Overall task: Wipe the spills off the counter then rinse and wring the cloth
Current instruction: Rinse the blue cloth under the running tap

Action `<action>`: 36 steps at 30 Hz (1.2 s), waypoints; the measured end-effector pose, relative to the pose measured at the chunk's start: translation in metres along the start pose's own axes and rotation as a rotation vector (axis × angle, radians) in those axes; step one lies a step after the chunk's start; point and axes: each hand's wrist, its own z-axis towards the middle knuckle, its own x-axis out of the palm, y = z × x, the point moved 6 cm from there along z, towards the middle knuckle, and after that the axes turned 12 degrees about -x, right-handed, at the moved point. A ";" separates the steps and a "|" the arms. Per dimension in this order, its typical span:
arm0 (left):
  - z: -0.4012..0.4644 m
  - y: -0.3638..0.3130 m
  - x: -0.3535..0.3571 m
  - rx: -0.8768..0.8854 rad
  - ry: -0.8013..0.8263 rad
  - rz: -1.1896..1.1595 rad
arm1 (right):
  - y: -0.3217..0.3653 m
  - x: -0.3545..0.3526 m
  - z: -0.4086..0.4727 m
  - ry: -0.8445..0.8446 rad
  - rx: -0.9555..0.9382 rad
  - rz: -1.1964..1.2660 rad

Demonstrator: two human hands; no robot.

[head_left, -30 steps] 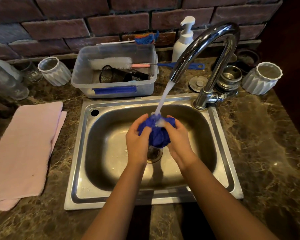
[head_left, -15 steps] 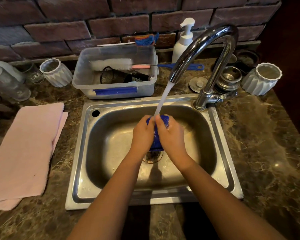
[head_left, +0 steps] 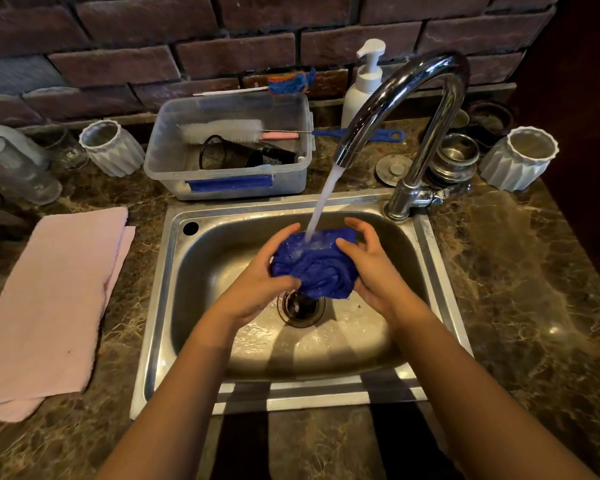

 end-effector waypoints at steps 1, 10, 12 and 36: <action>-0.001 -0.004 -0.001 0.047 -0.012 0.210 | 0.001 0.001 0.001 0.005 0.021 0.059; 0.003 -0.011 -0.016 0.111 -0.387 0.676 | 0.007 0.006 0.000 0.268 0.105 -0.189; 0.002 -0.004 -0.020 -0.030 -0.331 0.335 | 0.009 0.010 -0.007 0.482 0.116 -0.226; 0.017 0.031 0.002 -0.071 -0.603 -0.374 | -0.033 0.004 0.001 -0.288 0.003 -0.229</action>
